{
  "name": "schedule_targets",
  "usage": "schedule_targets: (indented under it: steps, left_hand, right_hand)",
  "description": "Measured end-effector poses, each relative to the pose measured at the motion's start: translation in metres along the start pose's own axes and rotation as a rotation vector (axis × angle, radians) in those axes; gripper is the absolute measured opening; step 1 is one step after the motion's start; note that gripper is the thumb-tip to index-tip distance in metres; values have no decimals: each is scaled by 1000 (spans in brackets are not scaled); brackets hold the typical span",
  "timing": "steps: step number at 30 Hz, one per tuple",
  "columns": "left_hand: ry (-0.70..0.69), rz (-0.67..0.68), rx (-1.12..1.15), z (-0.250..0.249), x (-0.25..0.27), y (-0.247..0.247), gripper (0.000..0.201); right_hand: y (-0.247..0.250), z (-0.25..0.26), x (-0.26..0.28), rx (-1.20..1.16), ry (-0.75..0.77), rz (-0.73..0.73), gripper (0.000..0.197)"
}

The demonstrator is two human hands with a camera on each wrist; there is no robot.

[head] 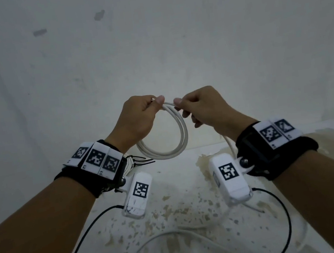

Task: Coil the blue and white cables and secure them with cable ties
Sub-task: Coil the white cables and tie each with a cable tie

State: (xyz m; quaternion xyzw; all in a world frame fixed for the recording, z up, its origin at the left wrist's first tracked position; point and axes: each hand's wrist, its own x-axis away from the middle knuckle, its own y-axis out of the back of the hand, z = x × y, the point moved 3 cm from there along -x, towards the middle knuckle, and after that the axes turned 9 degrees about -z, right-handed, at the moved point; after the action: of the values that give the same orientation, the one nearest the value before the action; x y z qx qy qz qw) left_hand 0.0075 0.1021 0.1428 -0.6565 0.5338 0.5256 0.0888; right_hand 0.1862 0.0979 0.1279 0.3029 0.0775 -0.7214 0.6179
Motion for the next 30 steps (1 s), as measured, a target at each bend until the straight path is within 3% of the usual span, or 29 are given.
schedule_targets:
  steps: [3,7,11,17,19,24,30]
  left_hand:
    - [2,-19,-10,0,1,3,44]
    - [129,-75,212,4,1,-1,50]
    - [147,-85,237,3,1,1,50]
    - [47,-64,85,-1,6,6,49]
    - [37,-72,23,-2,6,6,49]
    - [0,-56,-154,6,10,1,46]
    - [62,-57,-185,5,10,-8,43]
  right_hand:
    - [4,1,3,-170,-101,84,28]
    - [-11,-8,9,-460,-314,102,30]
    - [-35,-13,24,-824,-575,330,49]
    - [-40,-13,29,-976,-600,629,37]
    - [-40,-12,27,-906,-611,581,37]
    - [-38,-9,21,-380,-485,337,41]
    - [-55,-13,24,-279,-389,-20,48]
